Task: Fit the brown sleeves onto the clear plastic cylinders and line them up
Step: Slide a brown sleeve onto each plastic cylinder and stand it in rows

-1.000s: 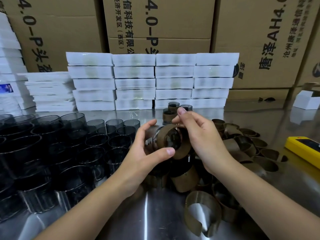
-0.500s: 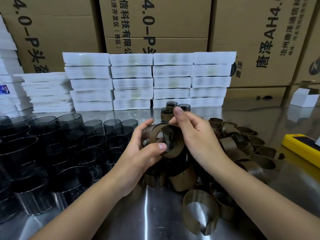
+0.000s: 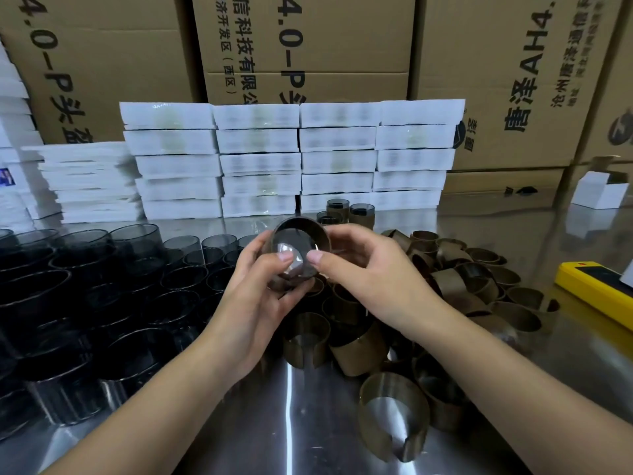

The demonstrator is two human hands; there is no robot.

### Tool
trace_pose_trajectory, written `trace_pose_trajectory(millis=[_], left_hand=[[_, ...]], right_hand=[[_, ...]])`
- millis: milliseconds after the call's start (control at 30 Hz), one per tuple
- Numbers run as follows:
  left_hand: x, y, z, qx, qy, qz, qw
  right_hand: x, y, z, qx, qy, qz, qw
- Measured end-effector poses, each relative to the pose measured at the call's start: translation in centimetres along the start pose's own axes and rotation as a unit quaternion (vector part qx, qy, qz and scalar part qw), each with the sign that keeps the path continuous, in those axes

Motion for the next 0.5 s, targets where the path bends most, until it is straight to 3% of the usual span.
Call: trace_pose_trajectory(millis=[500], left_hand=[[-0.1, -0.5, -0.2, 0.027, -0.005, 0.032, 0.999]], right_hand=[[-1.2, 0.2, 0.3, 0.002, -0.038, 0.042, 0.998]])
Point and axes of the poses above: each hand's wrist, its own z-axis towards the middle knuckle, its own x-axis out of the palm, y = z × x, the point moved 8 cm from there along z, towards the middle knuckle, and after that the axes turned 9 degrees about -x, right-handed, at the moved point
